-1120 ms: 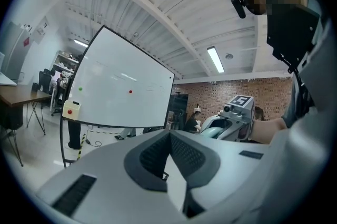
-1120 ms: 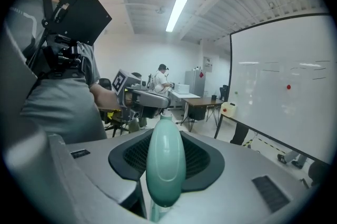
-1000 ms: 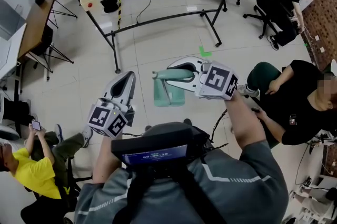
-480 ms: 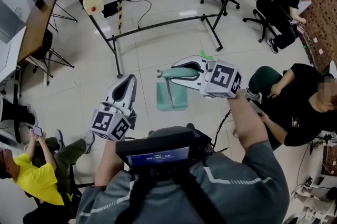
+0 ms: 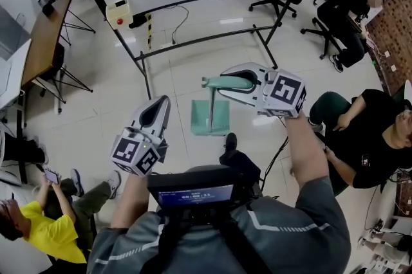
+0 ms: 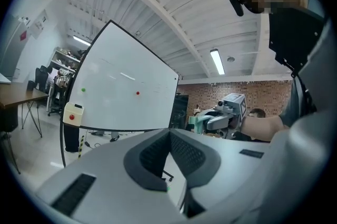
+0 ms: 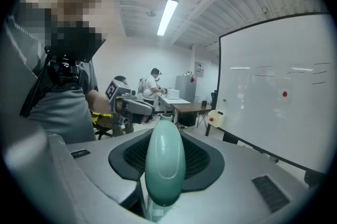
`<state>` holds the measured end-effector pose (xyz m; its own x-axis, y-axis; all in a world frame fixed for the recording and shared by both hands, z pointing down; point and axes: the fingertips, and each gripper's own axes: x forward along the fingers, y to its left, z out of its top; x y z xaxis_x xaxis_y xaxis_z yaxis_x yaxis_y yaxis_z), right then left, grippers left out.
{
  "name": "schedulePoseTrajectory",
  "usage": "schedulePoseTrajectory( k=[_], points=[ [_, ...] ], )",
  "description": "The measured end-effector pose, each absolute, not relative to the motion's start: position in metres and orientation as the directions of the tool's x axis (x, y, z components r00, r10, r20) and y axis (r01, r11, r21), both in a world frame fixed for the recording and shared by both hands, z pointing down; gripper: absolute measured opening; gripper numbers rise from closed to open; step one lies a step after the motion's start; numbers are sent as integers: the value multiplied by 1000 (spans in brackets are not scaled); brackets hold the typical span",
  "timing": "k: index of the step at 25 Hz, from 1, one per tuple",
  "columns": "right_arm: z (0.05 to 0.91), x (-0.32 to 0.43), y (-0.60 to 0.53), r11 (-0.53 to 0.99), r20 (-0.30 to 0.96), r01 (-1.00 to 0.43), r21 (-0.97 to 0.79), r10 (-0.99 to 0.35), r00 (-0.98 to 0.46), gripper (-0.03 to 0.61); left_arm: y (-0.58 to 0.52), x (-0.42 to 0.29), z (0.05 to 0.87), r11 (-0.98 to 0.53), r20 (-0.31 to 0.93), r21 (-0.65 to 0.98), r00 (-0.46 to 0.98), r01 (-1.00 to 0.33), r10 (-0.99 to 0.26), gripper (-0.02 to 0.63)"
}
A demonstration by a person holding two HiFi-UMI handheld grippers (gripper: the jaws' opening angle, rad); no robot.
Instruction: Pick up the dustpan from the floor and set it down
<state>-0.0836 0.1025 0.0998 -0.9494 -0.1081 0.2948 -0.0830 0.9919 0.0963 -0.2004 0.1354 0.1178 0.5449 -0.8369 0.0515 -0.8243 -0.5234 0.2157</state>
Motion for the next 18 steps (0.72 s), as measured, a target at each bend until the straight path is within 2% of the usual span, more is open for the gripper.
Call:
schedulePoseTrajectory(
  k=[4,14,18],
  points=[
    [101,-84,43,992,277,-48,113,-78,-958,167,65,-202,116,-473,50,196,491,-859,-870,35],
    [142,-68,-103,985,331,103,141,52,-942,166,-101,-166,122,-302,92,185,323,-935,-942,35],
    [163,-67,-148,989,350,89,115,44,-936,166,-143,-164,133,-318,112,185,342,-930,-933,35]
  ],
)
